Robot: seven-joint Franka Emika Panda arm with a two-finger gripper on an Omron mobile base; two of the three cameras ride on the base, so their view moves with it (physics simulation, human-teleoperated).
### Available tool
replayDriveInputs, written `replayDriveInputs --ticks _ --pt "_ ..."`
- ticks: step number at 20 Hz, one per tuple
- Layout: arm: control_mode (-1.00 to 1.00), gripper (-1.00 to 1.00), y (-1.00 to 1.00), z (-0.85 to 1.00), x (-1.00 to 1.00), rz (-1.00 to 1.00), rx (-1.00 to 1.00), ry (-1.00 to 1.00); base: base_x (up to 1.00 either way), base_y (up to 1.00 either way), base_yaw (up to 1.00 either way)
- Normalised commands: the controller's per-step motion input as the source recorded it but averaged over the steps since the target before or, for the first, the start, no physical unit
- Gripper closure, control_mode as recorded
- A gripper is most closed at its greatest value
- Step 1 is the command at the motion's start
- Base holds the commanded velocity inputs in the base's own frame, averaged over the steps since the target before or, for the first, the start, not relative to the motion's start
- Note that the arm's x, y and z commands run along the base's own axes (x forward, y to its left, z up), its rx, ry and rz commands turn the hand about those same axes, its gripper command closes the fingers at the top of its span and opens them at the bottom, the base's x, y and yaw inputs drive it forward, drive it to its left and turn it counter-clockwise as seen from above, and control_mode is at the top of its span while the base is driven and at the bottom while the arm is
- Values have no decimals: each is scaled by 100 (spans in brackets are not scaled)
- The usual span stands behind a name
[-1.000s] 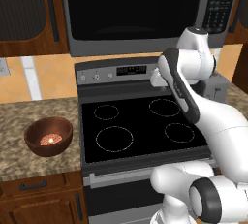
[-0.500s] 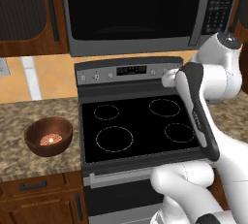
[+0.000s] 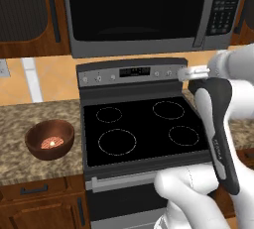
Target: Open the microwave, place the bowl with waffle inside the microwave, then close the microwave door and turn it on.
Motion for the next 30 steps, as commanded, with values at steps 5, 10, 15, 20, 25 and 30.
replayDriveInputs --ticks 5,10,15,20,25,30 --pt "-100 -100 -15 72 -30 0 0 -29 0 0 0" --pt "-100 -100 -14 74 -42 0 0 -20 0 0 0" --pt "-100 -100 -60 39 -1 0 0 -13 0 0 0" --pt "-100 -100 -29 6 0 0 0 -11 0 0 0" --pt "-100 -100 -19 19 19 0 1 0 0 0 0" --pt "-100 -100 -16 3 24 0 1 0 0 0 0"
